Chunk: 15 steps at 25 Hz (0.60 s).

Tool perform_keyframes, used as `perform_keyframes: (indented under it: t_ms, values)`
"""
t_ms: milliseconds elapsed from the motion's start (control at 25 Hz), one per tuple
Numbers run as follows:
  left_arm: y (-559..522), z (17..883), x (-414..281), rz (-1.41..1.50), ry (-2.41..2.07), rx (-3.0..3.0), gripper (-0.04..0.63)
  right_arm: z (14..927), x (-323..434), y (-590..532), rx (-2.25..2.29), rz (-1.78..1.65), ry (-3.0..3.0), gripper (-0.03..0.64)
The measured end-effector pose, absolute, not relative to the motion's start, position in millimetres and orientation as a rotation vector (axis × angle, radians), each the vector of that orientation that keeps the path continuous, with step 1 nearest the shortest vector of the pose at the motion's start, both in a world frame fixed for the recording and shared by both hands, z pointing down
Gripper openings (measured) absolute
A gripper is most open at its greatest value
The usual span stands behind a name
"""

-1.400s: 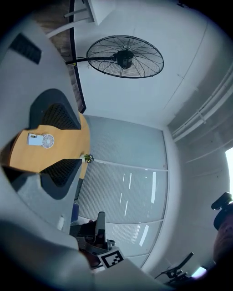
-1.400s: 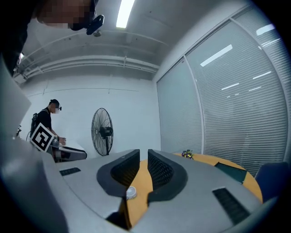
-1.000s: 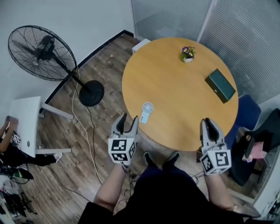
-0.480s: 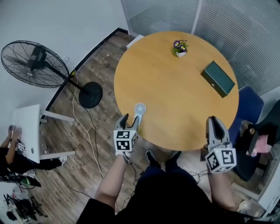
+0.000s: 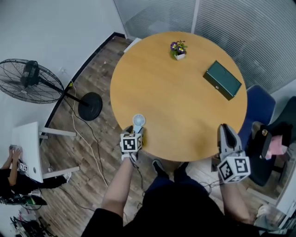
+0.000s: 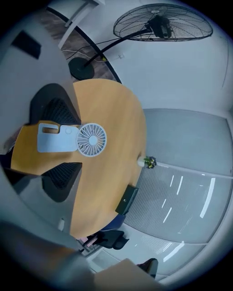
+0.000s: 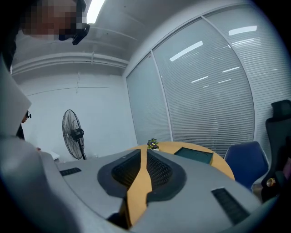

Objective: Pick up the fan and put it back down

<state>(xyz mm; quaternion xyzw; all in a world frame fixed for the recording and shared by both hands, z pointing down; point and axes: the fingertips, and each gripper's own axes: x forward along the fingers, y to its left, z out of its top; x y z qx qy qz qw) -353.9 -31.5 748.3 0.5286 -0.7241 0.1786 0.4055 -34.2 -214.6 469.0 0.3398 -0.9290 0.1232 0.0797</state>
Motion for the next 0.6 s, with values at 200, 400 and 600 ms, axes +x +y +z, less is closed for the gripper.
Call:
perform_keyframes:
  t_ms: [200, 400, 600]
  values:
    - [-40.5, 773.7, -360.2, 0.531, -1.806, 1.317, 0.250, 468.8, -21.7, -222.0, 1.064, 0.382, -2.764, 0.043]
    - [-49.4, 781.0, -370.5, 0.591, -1.827, 1.303, 0.249, 477.3, -15.3, -224.9, 1.074, 0.407, -2.747, 0.038]
    - [-49.3, 781.9, -370.0, 0.574, -1.815, 1.300, 0.215, 484.6, -16.5, -223.7, 1.051, 0.428, -2.739, 0.032]
